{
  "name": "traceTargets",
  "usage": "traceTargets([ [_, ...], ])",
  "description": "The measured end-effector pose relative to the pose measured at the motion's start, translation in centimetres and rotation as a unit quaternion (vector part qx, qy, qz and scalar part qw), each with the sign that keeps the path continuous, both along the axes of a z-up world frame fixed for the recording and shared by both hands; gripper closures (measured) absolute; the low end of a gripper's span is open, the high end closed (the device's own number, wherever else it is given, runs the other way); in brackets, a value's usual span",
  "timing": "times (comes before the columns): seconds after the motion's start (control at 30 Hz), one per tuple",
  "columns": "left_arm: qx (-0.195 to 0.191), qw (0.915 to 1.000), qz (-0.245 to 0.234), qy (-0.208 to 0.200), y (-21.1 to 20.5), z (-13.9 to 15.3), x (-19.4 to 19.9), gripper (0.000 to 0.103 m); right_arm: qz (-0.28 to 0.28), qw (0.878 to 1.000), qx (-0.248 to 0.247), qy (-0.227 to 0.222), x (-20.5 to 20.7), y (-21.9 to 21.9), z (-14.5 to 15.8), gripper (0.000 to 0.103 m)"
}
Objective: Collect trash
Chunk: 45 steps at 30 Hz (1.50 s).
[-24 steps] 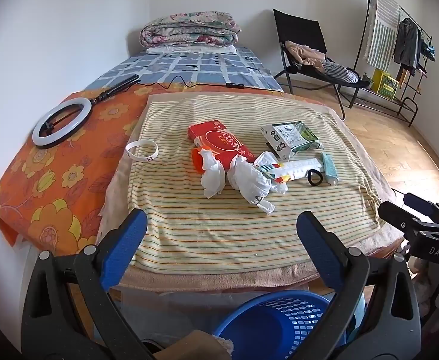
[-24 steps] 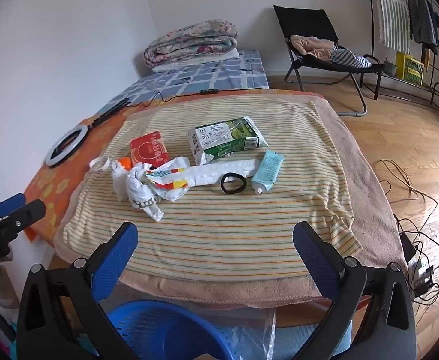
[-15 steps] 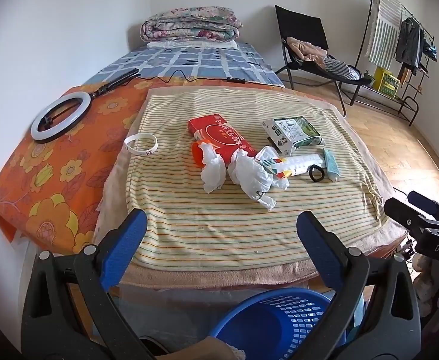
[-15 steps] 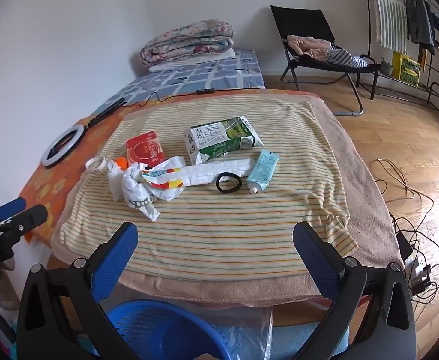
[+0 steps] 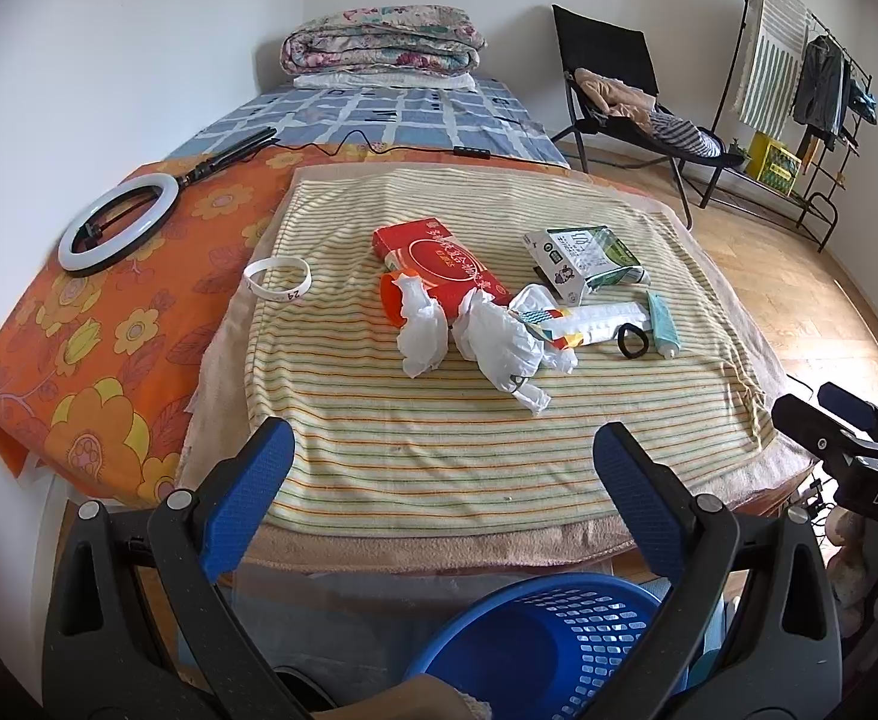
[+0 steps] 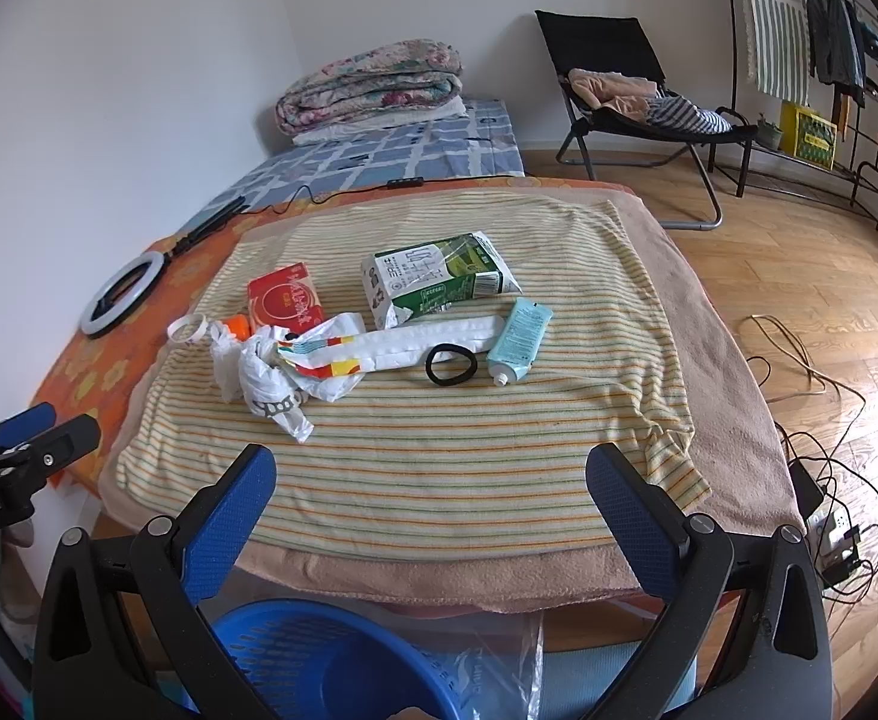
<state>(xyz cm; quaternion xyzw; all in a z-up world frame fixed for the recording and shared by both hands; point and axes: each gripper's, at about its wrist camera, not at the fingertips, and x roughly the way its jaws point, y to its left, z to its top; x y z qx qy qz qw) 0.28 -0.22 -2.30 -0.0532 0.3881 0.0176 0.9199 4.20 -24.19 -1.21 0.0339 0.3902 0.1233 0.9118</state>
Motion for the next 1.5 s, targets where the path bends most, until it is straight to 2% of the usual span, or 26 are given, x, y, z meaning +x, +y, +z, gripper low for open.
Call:
traceTargets([
  [1.5,-0.002,1.0000,0.001,0.007,0.16,0.26,0.15,0.001,-0.008,1.000,-0.004,0.011,0.00,-0.33,-0.67,0.001],
])
